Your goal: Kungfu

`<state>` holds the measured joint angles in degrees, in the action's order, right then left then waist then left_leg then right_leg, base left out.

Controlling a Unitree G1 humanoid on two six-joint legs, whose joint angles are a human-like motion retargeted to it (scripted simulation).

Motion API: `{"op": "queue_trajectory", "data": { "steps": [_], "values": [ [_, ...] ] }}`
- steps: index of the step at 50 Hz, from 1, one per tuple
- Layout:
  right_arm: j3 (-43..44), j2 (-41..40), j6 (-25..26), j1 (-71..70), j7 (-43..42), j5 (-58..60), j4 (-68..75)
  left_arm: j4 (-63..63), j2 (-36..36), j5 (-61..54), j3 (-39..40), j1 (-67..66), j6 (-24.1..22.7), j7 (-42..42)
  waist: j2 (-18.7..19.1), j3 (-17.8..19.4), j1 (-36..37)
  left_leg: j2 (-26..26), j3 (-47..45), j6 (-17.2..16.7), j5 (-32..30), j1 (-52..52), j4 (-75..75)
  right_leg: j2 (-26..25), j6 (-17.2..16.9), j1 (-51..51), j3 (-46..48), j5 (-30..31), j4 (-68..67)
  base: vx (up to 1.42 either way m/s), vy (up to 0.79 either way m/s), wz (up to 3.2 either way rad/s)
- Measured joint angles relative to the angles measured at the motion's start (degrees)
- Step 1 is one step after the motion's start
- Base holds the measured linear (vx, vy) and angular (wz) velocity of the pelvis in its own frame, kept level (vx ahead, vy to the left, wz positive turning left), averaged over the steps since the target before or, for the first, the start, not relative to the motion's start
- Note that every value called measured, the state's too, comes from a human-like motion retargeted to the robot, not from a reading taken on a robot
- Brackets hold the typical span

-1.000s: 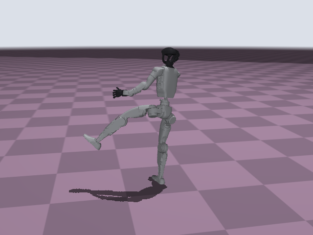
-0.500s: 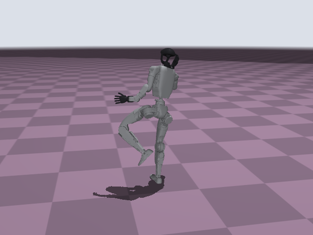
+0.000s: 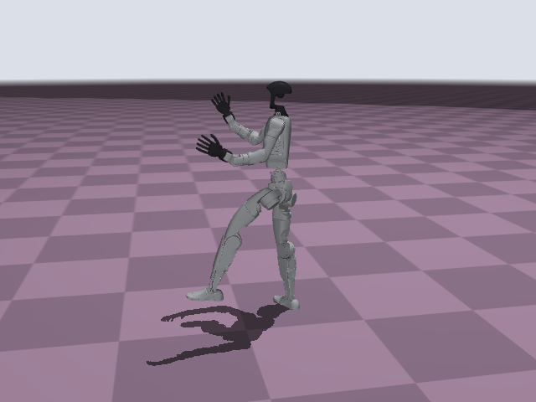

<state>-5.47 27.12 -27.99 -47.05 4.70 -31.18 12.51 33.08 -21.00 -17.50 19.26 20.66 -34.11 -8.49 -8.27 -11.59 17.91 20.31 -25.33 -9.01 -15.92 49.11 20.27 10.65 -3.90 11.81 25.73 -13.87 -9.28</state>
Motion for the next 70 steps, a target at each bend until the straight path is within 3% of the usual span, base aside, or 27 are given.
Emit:
{"op": "queue_trajectory", "data": {
  "steps": [5, 6, 7, 8, 10, 12, 15, 18, 21, 23, 26, 31, 33, 35, 39, 40, 42, 43, 45, 47, 48, 50, 53, 55, 60, 65, 70],
  "values": [
    [-2.7, -5.2, 4.2, -9.4, 8.0, 3.5, 16.8, -0.1, -8.1, -2.9, -3.3, 9.7, 2.6, -6.0, -1.5, -0.9, -1.7, -3.0, -8.6, 9.1, -4.1, -5.5, -5.9, 0.5, -3.7, -4.8, 6.1, -0.6, 1.1, 0.48, 0.16, 1.55],
    [-3.2, -6.3, 3.5, -11.5, 7.6, 3.8, 19.9, 0.2, -9.9, -3.2, -3.8, 11.4, 3.3, -7.3, -1.4, -1.5, -2.2, -3.7, -10.5, 9.3, -5.9, -7.2, -5.7, 0.3, -4.6, -5.6, 7.1, -0.7, 1.1, 0.62, 0.27, 1.22],
    [-3.8, -7.3, 2.8, -13.4, 6.8, 4.1, 22.7, 0.6, -11.5, -3.5, -4.2, 13.1, 4.0, -8.4, -1.5, -2.1, -2.7, -4.6, -11.7, 9.7, -5.1, -8.7, -5.4, 0.3, -5.7, -6.4, 8.0, -0.8, 1.0, 0.63, 0.29, 1.03],
    [-4.4, -8.1, 2.0, -15.1, 5.0, 4.7, 25.2, 1.1, -12.8, -3.9, -4.4, 14.6, 4.6, -8.8, -1.9, -2.7, -3.0, -6.2, -11.7, 10.3, 1.0, -10.0, -4.7, 0.9, -7.1, -7.1, 8.9, -0.6, 0.8, 0.76, 0.39, 0.97],
    [-5.2, -9.1, 0.0, -17.7, 0.8, 6.4, 29.1, 2.1, -14.4, -4.7, -4.3, 17.6, 5.5, -8.9, -3.0, -4.2, -3.3, -7.8, -18.3, 11.7, 6.8, -12.1, -4.7, 2.6, -10.5, -8.5, 11.0, 1.1, 0.6, 0.88, 0.44, 0.86],
    [-4.5, -10.8, -3.2, -19.9, -4.3, 11.9, 32.3, 4.8, -15.2, -4.6, -2.6, 21.0, 5.5, -6.9, -4.1, -6.5, -3.6, -9.9, -9.8, 12.4, 8.4, -7.7, -3.6, 2.0, -11.1, -6.9, 10.3, 5.6, -0.1, 0.62, 0.19, 0.57],
    [-5.0, -13.3, -4.8, -23.3, -11.7, 18.9, 35.9, 8.6, -13.7, -6.0, -0.9, 25.8, 5.5, -5.7, -4.8, -5.1, 0.2, -7.2, -9.7, 12.4, 10.0, -5.5, -0.1, 2.2, -11.1, -5.7, 6.5, 15.2, -1.5, 0.41, 0.20, -0.07],
    [-4.5, -13.9, -3.3, -24.8, -12.0, 19.8, 37.6, 10.2, -13.2, -9.3, -3.3, 28.7, 4.2, -7.0, -1.7, -4.8, -1.4, -10.8, -4.7, 12.4, 13.5, -9.5, -1.5, 0.7, -11.1, -7.9, 4.0, 20.2, -5.5, 0.54, 0.25, 1.07],
    [-3.6, -14.0, -3.0, -25.4, -12.0, 19.3, 37.0, 12.2, -14.6, -8.6, -4.3, 31.7, 4.3, -6.8, -0.4, -5.8, -3.1, -7.0, 0.3, 10.5, 11.6, -6.0, -0.3, -10.7, -11.1, -1.8, -7.1, 16.5, -12.0, 0.46, -0.33, 0.91],
    [-3.2, -13.7, -3.7, -25.5, -13.6, 20.6, 37.1, 14.2, -14.5, -7.6, -4.9, 34.1, 4.5, -6.2, 1.7, -6.4, -5.5, -7.5, 3.5, 10.0, 12.0, -6.3, -0.8, -14.5, -11.1, -0.4, -6.8, 15.3, -15.6, 0.36, -0.13, 1.62],
    [-1.6, -13.9, -4.2, -24.7, -18.4, 23.4, 39.0, 17.9, -14.4, -7.5, -7.9, 37.2, 4.1, -5.2, 3.7, -7.7, -7.4, -9.8, 6.1, 9.6, 12.8, -8.3, -3.0, -13.3, -11.1, 0.4, -4.2, 15.6, -20.3, 0.50, 0.30, 1.35],
    [1.4, -13.2, -3.2, -18.4, -20.4, 25.0, 42.5, 28.1, -12.1, -2.5, -13.0, 39.0, 2.9, -2.4, 3.2, -7.9, -10.0, -13.5, 5.3, 4.8, 15.3, -14.8, -5.0, -14.6, -11.1, 2.0, -11.0, 11.2, -21.5, 0.51, 0.17, 1.24],
    [2.4, -12.9, -1.2, -13.5, -18.7, 25.4, 43.6, 32.9, -9.8, 0.0, -13.8, 37.7, 5.0, 0.3, 3.0, -8.2, -13.4, -16.4, 5.3, 4.2, 16.9, -17.8, -5.7, -14.1, -11.1, 2.7, -13.3, 9.1, -17.7, 0.51, 0.21, 1.84],
    [3.8, -13.2, 0.9, -7.1, -16.1, 27.6, 45.6, 37.9, -6.3, 2.0, -14.0, 34.8, 8.3, 3.9, 2.3, -7.4, -17.2, -21.5, 5.5, 5.3, 17.8, -22.9, -8.1, -9.8, -11.1, 3.6, -14.7, 6.3, -14.8, 0.44, 0.26, 1.78],
    [8.9, -16.3, 7.9, 9.1, -10.2, 38.2, 52.3, 55.6, 0.0, 9.3, -17.2, 28.7, 10.6, 12.9, 1.6, -4.0, -21.8, -23.9, 7.3, 6.1, 17.6, -29.9, -10.6, -7.5, -3.6, 10.9, -17.4, 8.4, -6.1, 0.25, -0.01, 1.11],
    [9.9, -17.2, 10.5, 13.0, -8.8, 41.3, 55.3, 60.5, 1.0, 10.8, -19.9, 27.6, 13.7, 14.6, 2.0, -2.3, -23.4, -24.1, 8.1, 6.1, 17.7, -31.8, -11.2, -7.2, -2.1, 12.6, -17.7, 11.0, -3.6, 0.04, -0.04, 1.29],
    [10.4, -18.3, 18.4, 19.0, -4.2, 48.2, 63.8, 64.3, 4.6, 12.0, -24.4, 24.6, 25.3, 16.9, 2.9, 2.8, -28.0, -24.5, 10.4, 6.4, 17.8, -35.8, -11.9, -5.6, -3.0, 15.3, -15.7, 18.1, 0.7, -0.05, -0.01, 1.45],
    [10.3, -18.3, 23.7, 22.2, -1.2, 52.7, 68.5, 64.3, 8.5, 12.1, -23.7, 21.8, 27.8, 15.0, 3.4, 5.4, -30.4, -24.5, 11.6, 6.9, 17.9, -37.5, -12.1, -4.7, -3.8, 16.7, -14.1, 21.6, 2.5, 0.01, 0.03, 1.33],
    [8.6, -17.1, 35.7, 28.7, 5.0, 62.7, 78.4, 64.3, 17.6, 5.5, -23.5, 16.8, 21.4, 11.9, 5.1, 8.7, -34.3, -24.0, 14.2, 8.1, 17.7, -39.9, -12.6, -4.2, -4.0, 20.6, -13.2, 25.3, 6.0, 0.13, 0.04, 0.59],
    [7.3, -15.2, 43.6, 37.7, 8.0, 70.2, 84.9, 62.6, 26.0, -2.4, -23.0, 12.2, 14.9, 13.1, 5.4, 10.3, -33.9, -24.1, 14.0, 10.5, 16.7, -41.2, -13.9, -4.5, -5.0, 28.3, -17.9, 22.5, 6.4, 0.19, 0.02, 0.46],
    [8.1, -14.4, 47.6, 44.9, 8.3, 71.9, 84.9, 61.9, 29.5, -7.4, -25.0, 10.3, 14.3, 15.9, 8.5, 13.3, -40.1, -22.8, 21.9, 12.3, 16.8, -41.7, -12.2, -3.6, -2.0, 28.9, -12.5, 21.7, 8.4, 0.24, -0.04, 1.83],
    [8.4, -12.4, 52.4, 58.0, 9.8, 70.6, 84.9, 57.0, 34.8, -14.4, -31.4, 6.9, 18.8, 19.4, 8.2, 13.6, -37.8, -25.9, 23.6, 17.5, 17.2, -43.0, -13.9, -6.0, 3.7, 33.1, -15.5, 18.6, 7.8, 0.26, -0.13, -0.12],
    [13.1, -11.2, 56.9, 74.4, 10.2, 68.6, 84.9, 48.3, 33.2, -12.0, -42.2, 5.8, 24.1, 27.1, 8.7, 14.9, -37.6, -26.8, 24.3, 19.2, 18.3, -44.7, -13.8, -7.5, 6.7, 35.1, -12.9, 21.4, 4.7, 0.24, -0.14, -0.70],
    [18.2, -10.8, 56.6, 83.0, 10.4, 68.3, 84.9, 44.7, 31.9, -5.2, -45.7, 5.3, 25.6, 30.4, 9.1, 14.4, -40.7, -26.1, 25.8, 18.0, 19.1, -44.9, -13.3, -7.1, 6.8, 36.1, -13.7, 23.5, 2.2, 0.23, -0.17, 0.24],
    [26.8, -8.2, 50.7, 93.8, 10.3, 62.9, 84.9, 42.7, 29.5, 4.3, -43.7, 6.5, 21.2, 31.0, 8.8, 12.9, -43.7, -27.1, 26.3, 16.8, 21.4, -45.1, -12.5, -10.2, 4.5, 35.2, -22.5, 27.3, 0.7, 0.19, -0.16, -0.24],
    [28.4, -9.2, 50.3, 93.8, 8.1, 57.2, 84.9, 42.2, 29.6, 3.0, -44.1, 5.3, 17.4, 30.7, 8.7, 10.7, -43.3, -27.1, 25.0, 15.1, 22.9, -45.2, -12.7, -8.9, 1.4, 31.3, -15.7, 22.9, -0.4, 0.23, -0.17, -0.26],
    [24.4, -12.2, 39.4, 84.9, 10.4, 58.2, 84.9, 40.1, 30.0, 5.3, -43.9, 5.0, 14.2, 31.6, 9.5, 8.0, -42.6, -27.4, 24.4, 14.3, 24.8, -43.1, -10.8, -8.5, -0.6, 32.3, -17.1, 23.0, -6.4, 0.28, -0.15, -0.10]
  ]
}}
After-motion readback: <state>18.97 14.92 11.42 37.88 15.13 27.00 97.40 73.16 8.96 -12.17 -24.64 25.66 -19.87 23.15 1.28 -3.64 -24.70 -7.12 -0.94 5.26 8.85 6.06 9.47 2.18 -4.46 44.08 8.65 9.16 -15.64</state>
